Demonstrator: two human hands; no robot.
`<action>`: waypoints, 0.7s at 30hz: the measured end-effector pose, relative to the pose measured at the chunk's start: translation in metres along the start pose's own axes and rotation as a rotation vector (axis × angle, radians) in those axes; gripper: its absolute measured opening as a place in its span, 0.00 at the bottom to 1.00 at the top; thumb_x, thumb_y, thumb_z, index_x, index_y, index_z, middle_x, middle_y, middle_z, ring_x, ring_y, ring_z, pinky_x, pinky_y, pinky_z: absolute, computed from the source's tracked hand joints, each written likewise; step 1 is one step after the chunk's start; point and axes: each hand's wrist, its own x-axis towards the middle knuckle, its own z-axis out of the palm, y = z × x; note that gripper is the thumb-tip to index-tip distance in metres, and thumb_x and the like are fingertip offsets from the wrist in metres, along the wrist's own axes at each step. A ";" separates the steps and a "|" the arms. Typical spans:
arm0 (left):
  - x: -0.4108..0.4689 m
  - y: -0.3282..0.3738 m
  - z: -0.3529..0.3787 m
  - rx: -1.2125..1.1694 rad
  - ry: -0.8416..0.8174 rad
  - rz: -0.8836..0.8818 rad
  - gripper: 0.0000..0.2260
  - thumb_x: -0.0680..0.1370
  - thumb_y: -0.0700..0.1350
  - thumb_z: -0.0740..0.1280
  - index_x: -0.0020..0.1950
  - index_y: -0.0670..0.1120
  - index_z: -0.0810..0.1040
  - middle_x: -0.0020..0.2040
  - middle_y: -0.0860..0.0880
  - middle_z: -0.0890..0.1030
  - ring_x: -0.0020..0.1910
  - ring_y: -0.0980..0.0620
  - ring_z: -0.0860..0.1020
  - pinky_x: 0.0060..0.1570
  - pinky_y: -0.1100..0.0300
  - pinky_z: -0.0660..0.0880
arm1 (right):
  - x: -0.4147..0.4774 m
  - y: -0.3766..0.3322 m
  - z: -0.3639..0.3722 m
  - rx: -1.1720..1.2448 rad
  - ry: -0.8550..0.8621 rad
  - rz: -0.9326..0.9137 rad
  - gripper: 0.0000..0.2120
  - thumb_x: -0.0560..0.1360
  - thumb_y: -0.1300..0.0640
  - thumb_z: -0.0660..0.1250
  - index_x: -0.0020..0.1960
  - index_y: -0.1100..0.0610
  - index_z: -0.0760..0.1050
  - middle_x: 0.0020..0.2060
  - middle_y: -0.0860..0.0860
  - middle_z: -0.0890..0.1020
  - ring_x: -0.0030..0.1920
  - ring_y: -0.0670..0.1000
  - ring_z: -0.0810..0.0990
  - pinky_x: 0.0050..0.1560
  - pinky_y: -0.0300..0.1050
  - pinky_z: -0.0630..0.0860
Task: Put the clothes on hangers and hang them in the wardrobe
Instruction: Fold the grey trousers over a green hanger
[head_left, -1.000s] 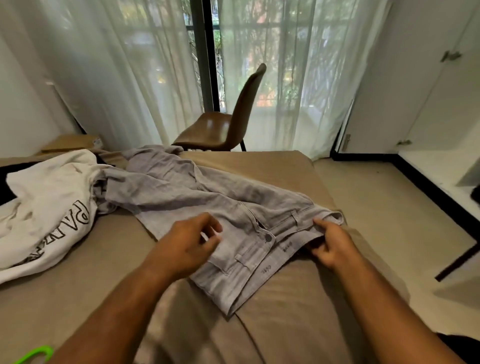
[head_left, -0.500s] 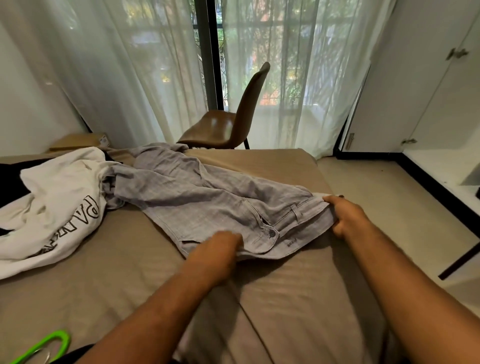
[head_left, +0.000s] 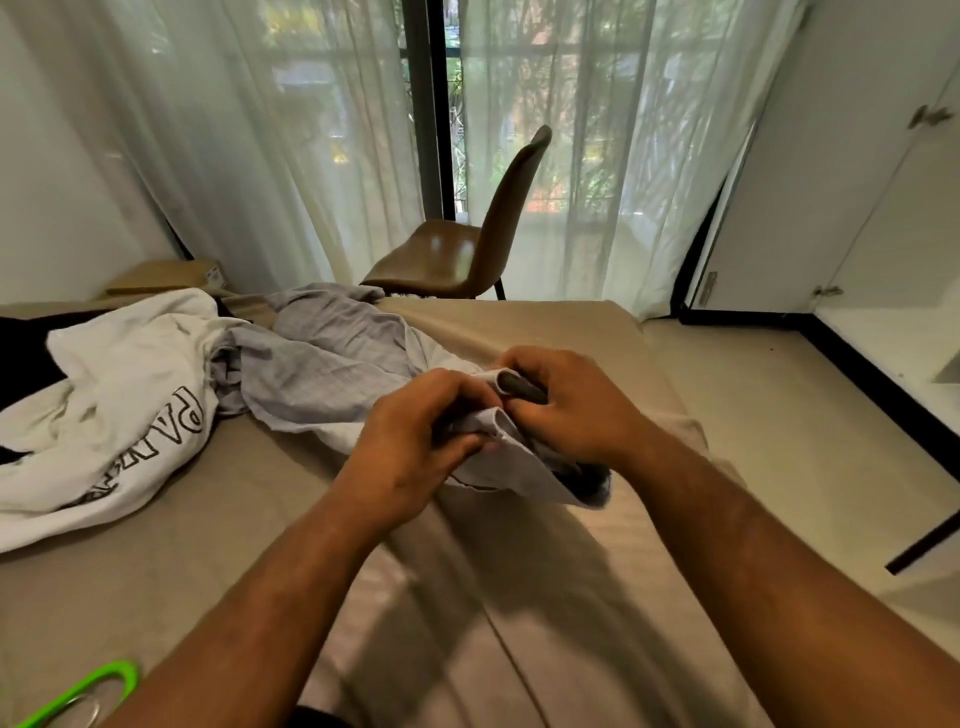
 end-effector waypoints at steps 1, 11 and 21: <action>0.000 -0.003 0.001 0.016 0.015 -0.012 0.15 0.72 0.40 0.78 0.54 0.53 0.80 0.53 0.59 0.79 0.54 0.61 0.79 0.55 0.68 0.77 | -0.001 0.000 0.005 0.039 0.024 -0.012 0.09 0.76 0.53 0.71 0.44 0.38 0.77 0.37 0.37 0.80 0.40 0.37 0.79 0.41 0.34 0.71; 0.000 -0.024 0.010 -0.024 0.116 -0.140 0.12 0.71 0.45 0.78 0.42 0.61 0.78 0.46 0.60 0.81 0.50 0.59 0.79 0.47 0.66 0.77 | -0.010 0.005 0.018 0.338 -0.190 0.043 0.11 0.78 0.41 0.69 0.57 0.43 0.82 0.49 0.40 0.85 0.49 0.41 0.82 0.47 0.33 0.76; 0.054 -0.014 -0.017 -0.021 0.330 -0.093 0.23 0.71 0.55 0.78 0.60 0.58 0.70 0.54 0.64 0.76 0.55 0.64 0.76 0.55 0.72 0.73 | 0.042 -0.025 -0.058 -0.218 -0.011 -0.123 0.21 0.74 0.56 0.72 0.65 0.50 0.72 0.50 0.47 0.81 0.51 0.50 0.80 0.46 0.44 0.72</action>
